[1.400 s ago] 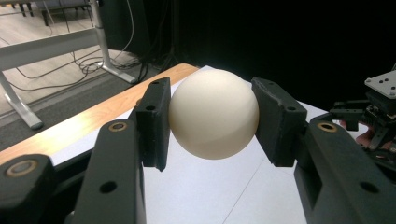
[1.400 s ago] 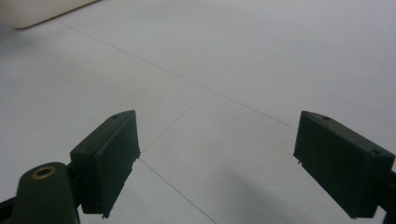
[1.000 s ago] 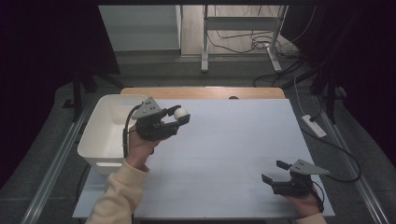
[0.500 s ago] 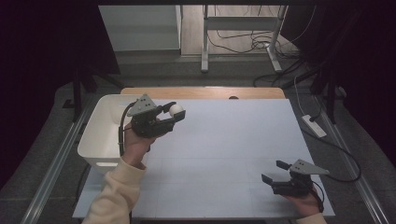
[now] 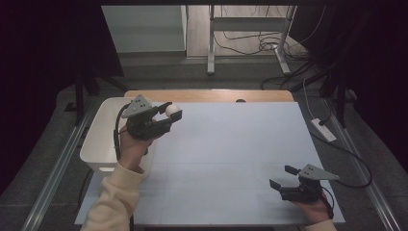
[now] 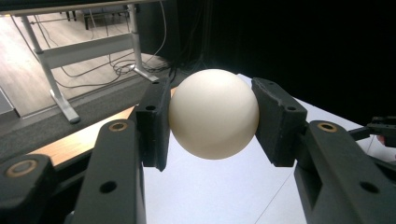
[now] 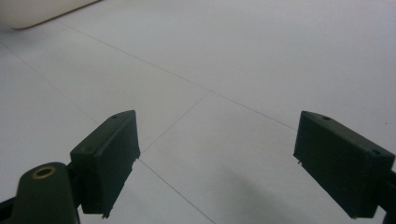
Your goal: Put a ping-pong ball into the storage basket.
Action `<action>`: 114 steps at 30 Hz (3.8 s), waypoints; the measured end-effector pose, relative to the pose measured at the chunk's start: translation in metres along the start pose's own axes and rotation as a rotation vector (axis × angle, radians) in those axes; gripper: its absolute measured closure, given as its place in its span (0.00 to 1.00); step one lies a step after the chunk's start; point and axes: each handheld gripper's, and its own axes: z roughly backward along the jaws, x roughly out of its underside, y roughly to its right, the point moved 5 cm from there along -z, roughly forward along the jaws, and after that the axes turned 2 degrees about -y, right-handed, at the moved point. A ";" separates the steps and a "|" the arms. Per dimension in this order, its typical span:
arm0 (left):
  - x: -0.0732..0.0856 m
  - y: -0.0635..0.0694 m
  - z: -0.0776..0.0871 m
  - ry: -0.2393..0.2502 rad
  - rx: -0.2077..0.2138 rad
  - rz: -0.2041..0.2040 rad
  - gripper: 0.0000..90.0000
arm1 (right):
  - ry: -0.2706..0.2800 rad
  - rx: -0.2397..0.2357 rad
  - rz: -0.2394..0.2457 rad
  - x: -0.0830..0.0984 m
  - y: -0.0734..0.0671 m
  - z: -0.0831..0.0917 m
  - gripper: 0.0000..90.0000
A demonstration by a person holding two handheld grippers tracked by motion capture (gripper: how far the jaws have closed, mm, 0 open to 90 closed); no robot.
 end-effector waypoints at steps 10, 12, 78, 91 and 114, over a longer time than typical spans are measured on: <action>0.003 -0.011 0.009 0.001 -0.030 0.013 0.57 | 0.001 0.000 -0.004 0.000 0.000 0.000 0.16; 0.004 -0.013 0.012 0.000 -0.041 0.016 0.57 | 0.002 0.000 -0.006 0.000 0.000 0.000 0.16; 0.031 -0.088 0.031 -0.075 -0.289 0.138 0.56 | -0.005 0.000 0.000 0.000 0.000 -0.001 0.16; 0.040 -0.105 0.027 -0.134 -0.317 0.169 0.56 | -0.005 -0.002 0.002 0.000 -0.001 -0.002 0.16; 0.057 -0.119 0.008 -0.260 -0.316 0.193 0.56 | -0.007 -0.004 0.000 0.000 -0.001 -0.002 0.16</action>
